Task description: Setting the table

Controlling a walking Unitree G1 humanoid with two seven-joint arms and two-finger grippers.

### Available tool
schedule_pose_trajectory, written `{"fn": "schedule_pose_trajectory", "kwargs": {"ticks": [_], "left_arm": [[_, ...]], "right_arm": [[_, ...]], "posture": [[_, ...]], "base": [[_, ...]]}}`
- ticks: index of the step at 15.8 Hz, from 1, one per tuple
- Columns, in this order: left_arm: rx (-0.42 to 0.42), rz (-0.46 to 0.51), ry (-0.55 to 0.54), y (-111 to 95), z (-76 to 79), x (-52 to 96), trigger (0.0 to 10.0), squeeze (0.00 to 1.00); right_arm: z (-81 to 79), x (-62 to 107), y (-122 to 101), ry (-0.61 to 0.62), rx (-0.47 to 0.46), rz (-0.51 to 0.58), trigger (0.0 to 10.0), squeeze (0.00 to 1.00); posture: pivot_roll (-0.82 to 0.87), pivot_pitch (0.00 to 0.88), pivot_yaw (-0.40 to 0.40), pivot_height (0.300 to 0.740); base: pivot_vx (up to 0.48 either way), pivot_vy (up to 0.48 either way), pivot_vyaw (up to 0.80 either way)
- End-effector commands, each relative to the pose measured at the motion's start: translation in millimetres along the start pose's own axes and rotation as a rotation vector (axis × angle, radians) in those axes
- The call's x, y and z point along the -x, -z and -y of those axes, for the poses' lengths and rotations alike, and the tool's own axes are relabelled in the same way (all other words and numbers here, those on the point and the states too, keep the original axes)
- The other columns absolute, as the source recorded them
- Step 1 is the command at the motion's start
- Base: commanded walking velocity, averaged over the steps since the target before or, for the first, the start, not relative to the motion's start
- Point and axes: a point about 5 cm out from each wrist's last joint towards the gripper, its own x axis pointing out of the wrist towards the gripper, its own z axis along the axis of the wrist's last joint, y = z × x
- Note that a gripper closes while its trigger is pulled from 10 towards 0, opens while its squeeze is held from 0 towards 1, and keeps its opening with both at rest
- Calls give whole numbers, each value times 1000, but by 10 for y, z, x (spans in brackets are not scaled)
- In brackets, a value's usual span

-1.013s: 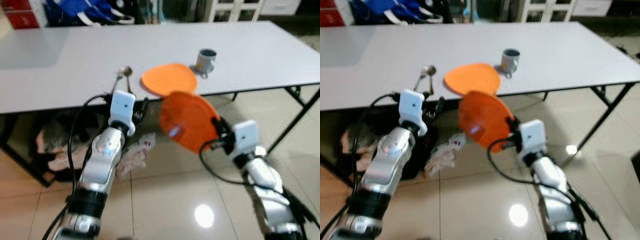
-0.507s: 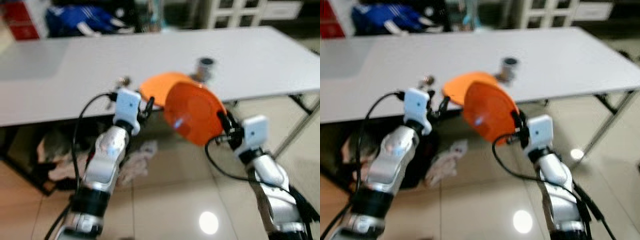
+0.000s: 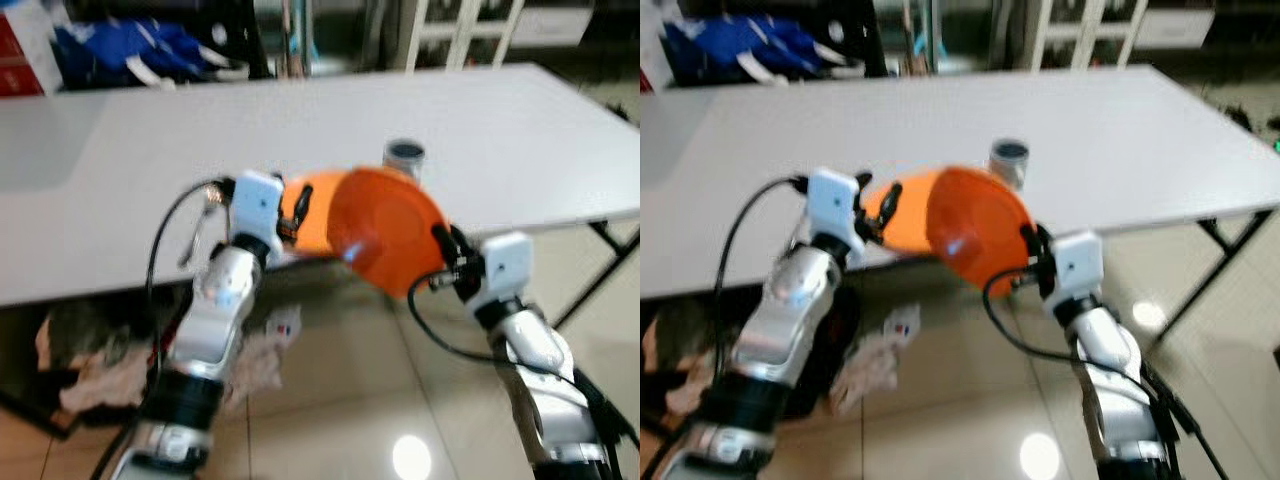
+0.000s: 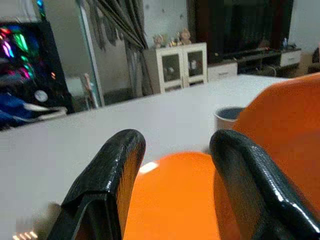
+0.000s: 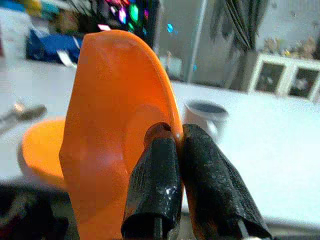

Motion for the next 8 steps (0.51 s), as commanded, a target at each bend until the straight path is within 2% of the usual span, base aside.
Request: {"fn": "schedule_pose_trajectory", "kwargs": {"ticks": [1, 5, 8], "left_arm": [[-7, 18, -15, -52, -52, 1, 10000, 0], [0, 18, -15, -52, -44, -8, 10000, 0], [9, 11, -15, -40, -47, -14, 10000, 0]], "right_arm": [[-103, -75, -222, -64, -16, 104, 0, 0], [-143, -127, -402, -106, -22, 159, 0, 0], [-93, -275, -500, -104, -72, 184, 0, 0]], "posture": [[9, 0, 9, 740], [6, 0, 12, 740], [4, 0, 22, 740]], "base": [[0, 0, 0], [0, 0, 0], [0, 0, 0]]}}
